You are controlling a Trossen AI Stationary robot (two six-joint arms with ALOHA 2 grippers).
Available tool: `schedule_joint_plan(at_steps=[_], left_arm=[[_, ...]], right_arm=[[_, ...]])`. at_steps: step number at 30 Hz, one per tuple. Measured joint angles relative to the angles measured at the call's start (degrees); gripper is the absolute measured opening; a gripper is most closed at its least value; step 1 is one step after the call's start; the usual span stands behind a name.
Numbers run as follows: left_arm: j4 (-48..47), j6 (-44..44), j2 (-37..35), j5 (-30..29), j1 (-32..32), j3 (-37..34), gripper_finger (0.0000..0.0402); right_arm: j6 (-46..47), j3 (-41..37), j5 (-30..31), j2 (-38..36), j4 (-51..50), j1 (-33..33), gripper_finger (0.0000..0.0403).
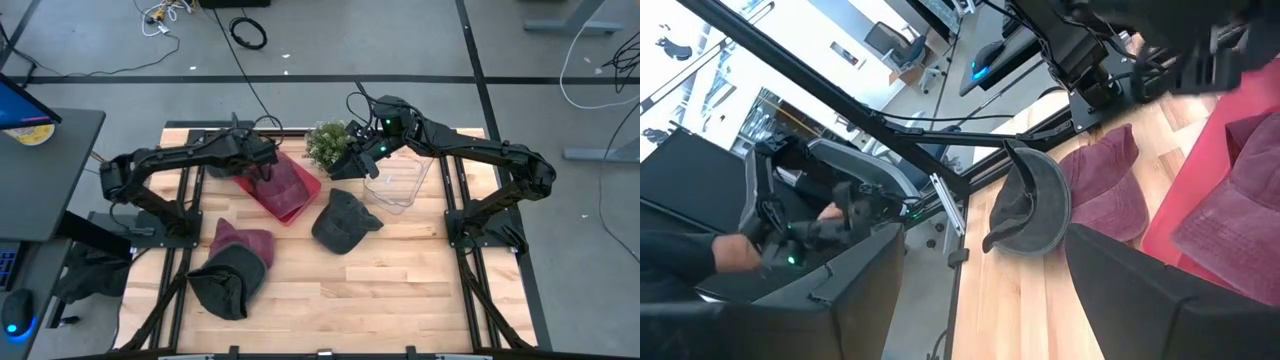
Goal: Pick & Place hat
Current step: Put the top left black cap into the transparent bin
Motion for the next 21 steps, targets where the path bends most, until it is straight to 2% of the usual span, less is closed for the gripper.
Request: schedule_joint_plan(at_steps=[3,11,21], left_arm=[[-1.21,0.90,-4.18,-4.05,0.33,0.01,0.0004],[0.47,2.19,-18.48,-6.57,-0.56,3.57,0.0002],[17.96,7.71,-32.87,-5.87,-7.14,7.43,0.0002]], right_arm=[[0.00,0.00,0.00,0.00,0.00,0.00,0.0279],[-0.17,0.00,-0.02,0.00,-0.02,0.00,0.0279],[-0.20,0.00,-0.04,0.00,2.60,0.00,0.0279]])
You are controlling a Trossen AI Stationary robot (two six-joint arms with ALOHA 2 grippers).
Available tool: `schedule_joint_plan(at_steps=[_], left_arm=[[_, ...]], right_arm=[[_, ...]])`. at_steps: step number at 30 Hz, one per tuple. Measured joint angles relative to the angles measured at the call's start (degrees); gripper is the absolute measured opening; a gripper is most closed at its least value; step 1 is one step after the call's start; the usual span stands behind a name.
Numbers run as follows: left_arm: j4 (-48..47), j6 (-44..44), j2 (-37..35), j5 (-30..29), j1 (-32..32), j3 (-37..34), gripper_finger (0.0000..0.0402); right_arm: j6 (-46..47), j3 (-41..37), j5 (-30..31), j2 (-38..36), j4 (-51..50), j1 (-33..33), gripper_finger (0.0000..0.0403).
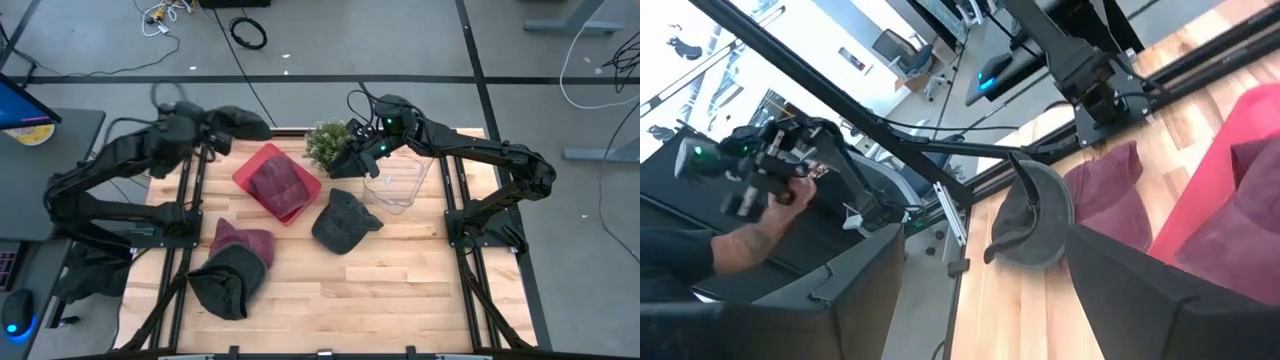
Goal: Pick & Place hat
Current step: Put the top left black cap into the transparent bin
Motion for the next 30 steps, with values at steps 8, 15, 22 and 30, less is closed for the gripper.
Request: schedule_joint_plan(at_steps=[8,15,22,30], left_arm=[[14.13,14.03,-2.87,21.81,-5.11,0.04,0.0002],[16.85,14.81,-2.77,40.51,-8.83,0.00,0.0002],[34.35,21.47,-2.09,53.25,-12.81,0.00,0.0002],[47.72,30.14,-0.76,58.26,-14.20,0.01,0.0002]], right_arm=[[-0.02,0.00,0.00,0.00,3.13,-0.16,0.0279],[0.12,0.00,-0.26,0.00,3.15,-1.71,0.0279],[6.25,0.00,-0.46,0.00,3.15,-2.62,0.0279],[13.88,0.00,-1.01,0.27,6.37,-1.92,0.0279]])
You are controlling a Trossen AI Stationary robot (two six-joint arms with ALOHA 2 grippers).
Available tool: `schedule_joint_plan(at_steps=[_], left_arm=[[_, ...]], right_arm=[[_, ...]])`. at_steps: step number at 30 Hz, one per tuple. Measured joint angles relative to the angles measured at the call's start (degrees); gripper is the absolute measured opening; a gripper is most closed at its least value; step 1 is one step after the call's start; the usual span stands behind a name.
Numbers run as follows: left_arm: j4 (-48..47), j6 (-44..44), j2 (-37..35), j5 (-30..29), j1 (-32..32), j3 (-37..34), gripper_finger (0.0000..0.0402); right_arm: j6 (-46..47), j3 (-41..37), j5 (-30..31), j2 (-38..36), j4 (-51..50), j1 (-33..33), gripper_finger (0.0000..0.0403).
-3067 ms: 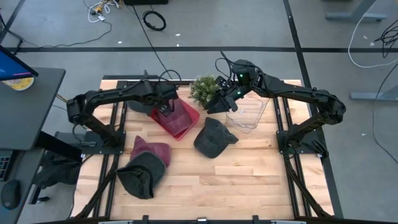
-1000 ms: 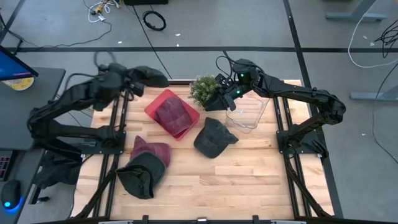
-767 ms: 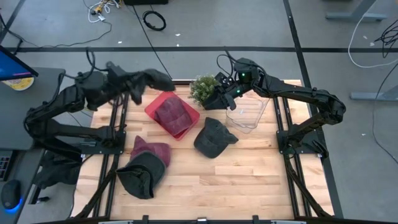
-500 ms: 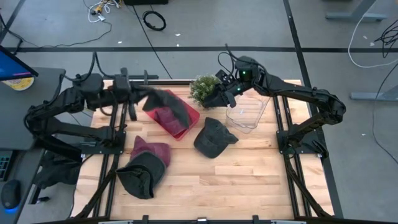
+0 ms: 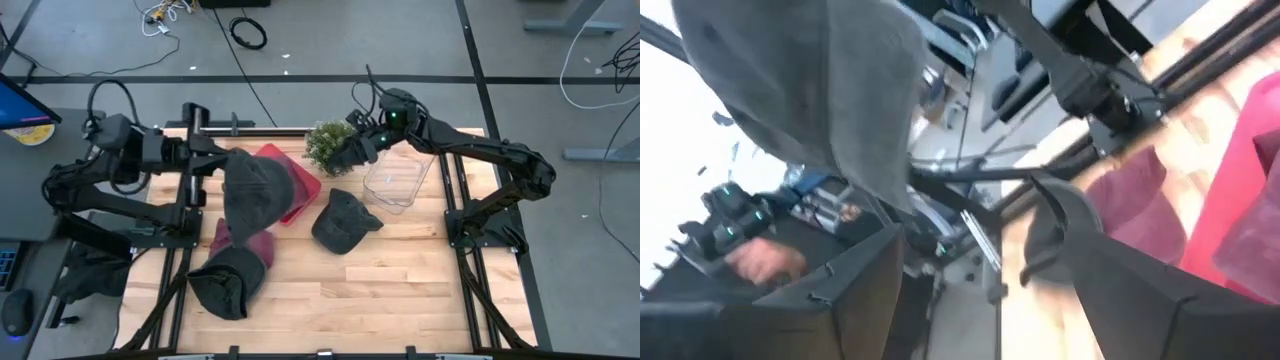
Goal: Pick & Place hat
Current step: Put the top left black cap into the transparent bin
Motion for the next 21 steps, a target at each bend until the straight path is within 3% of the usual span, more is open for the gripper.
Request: schedule_joint_plan(at_steps=[6,21], left_arm=[[3.99,3.30,2.23,-0.89,0.02,-0.03,0.0002],[8.53,5.96,5.15,-1.22,0.07,-0.05,0.0002]], right_arm=[[9.21,0.11,-0.04,0.80,12.10,2.39,0.0279],[18.92,0.04,2.36,9.75,35.26,8.45,0.0309]])
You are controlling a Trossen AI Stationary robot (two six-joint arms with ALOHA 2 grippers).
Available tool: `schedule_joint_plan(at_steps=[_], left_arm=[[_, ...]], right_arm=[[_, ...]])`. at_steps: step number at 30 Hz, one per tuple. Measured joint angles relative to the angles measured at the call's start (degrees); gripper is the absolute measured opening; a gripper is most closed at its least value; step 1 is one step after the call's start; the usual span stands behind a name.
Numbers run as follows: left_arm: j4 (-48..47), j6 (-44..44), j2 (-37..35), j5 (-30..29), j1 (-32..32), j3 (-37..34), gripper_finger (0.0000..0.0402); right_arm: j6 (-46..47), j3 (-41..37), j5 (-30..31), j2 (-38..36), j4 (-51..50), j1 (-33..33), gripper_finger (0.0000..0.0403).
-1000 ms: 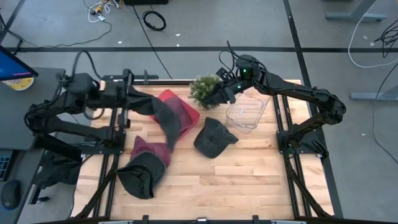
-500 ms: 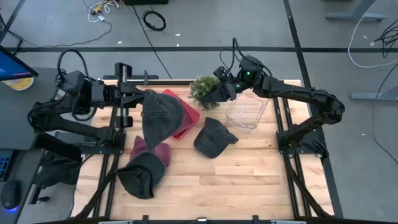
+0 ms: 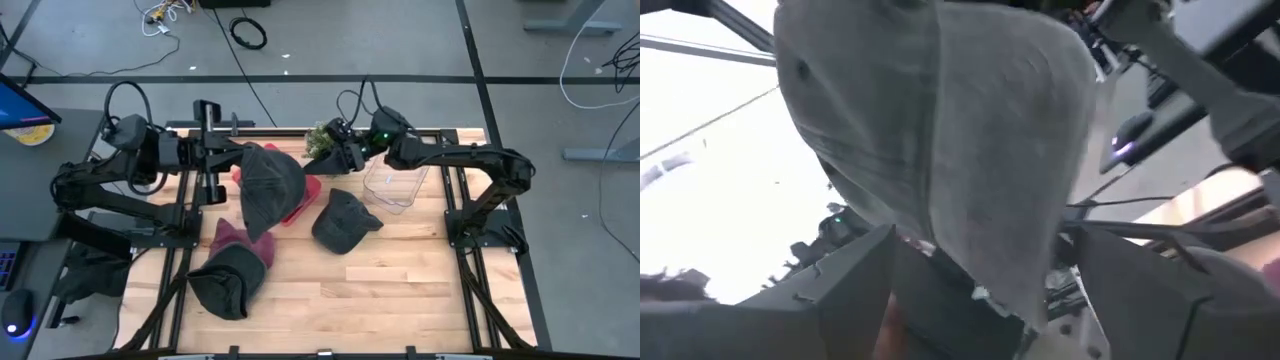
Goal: Pick & Place hat
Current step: Put the top left black cap into the transparent bin
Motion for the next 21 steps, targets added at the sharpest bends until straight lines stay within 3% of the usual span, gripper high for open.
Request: schedule_joint_plan(at_steps=[7,12,16,21], left_arm=[[-0.01,-0.03,0.09,-0.90,0.00,0.01,0.0002],[-0.35,-0.01,0.07,-1.69,0.00,0.01,0.0002],[-0.34,-0.12,0.05,-1.80,0.00,0.01,0.0002],[-1.60,-0.56,0.02,-1.78,0.00,0.01,0.0002]], right_arm=[[2.83,-0.03,-0.29,3.25,5.40,2.14,0.0304],[2.91,-0.04,0.61,3.45,8.99,2.92,0.0270],[3.23,-0.04,1.33,3.46,11.33,3.02,0.0207],[2.98,-0.04,1.67,3.45,11.27,2.85,0.0087]])
